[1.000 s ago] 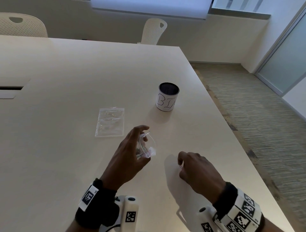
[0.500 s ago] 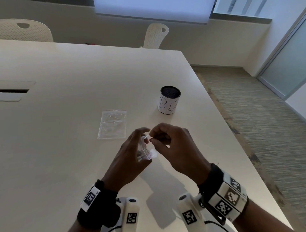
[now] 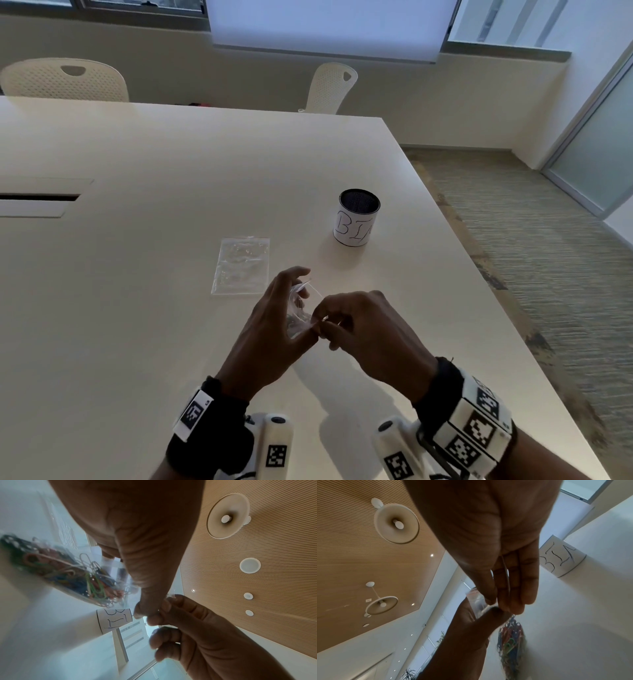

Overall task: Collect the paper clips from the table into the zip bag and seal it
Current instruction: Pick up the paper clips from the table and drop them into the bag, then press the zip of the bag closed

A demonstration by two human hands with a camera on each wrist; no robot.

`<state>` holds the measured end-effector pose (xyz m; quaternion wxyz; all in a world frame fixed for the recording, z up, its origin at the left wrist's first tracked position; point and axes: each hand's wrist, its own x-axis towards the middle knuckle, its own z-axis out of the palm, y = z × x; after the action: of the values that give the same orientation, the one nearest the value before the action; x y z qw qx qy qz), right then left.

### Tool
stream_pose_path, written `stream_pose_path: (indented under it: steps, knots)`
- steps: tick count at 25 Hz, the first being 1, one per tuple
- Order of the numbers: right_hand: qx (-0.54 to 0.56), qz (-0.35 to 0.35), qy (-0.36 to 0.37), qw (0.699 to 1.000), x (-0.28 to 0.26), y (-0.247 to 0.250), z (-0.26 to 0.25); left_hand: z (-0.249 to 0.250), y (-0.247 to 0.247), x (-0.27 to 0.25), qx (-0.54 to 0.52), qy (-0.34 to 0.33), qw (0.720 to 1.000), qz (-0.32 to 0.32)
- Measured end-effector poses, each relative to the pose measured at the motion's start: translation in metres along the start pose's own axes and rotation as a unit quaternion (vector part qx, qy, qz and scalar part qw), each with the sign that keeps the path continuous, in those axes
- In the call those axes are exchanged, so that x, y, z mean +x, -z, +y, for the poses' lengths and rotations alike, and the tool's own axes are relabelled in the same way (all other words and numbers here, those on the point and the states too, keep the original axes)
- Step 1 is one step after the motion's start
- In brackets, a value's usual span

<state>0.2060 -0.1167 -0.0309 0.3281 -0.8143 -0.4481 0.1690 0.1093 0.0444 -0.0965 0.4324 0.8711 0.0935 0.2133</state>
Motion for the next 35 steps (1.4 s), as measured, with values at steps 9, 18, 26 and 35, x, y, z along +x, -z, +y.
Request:
stream_pose_path:
  steps: [9,18,26,35]
  knots:
    - [-0.032,0.003,0.06,0.998,0.017,0.036,0.016,0.011,0.014,0.001,-0.048,0.025,0.998,0.02]
    - [-0.114,-0.016,0.115,0.987,0.016,0.037,0.014,0.006,0.039,0.023,0.136,-0.078,0.985,-0.07]
    - [-0.135,-0.007,0.13,0.982,0.014,0.06,0.019,0.014,0.061,0.043,0.212,-0.104,0.955,-0.18]
    - [-0.156,0.063,0.103,0.98,0.0,0.073,0.022,0.044,0.055,0.039,0.229,-0.187,0.954,-0.055]
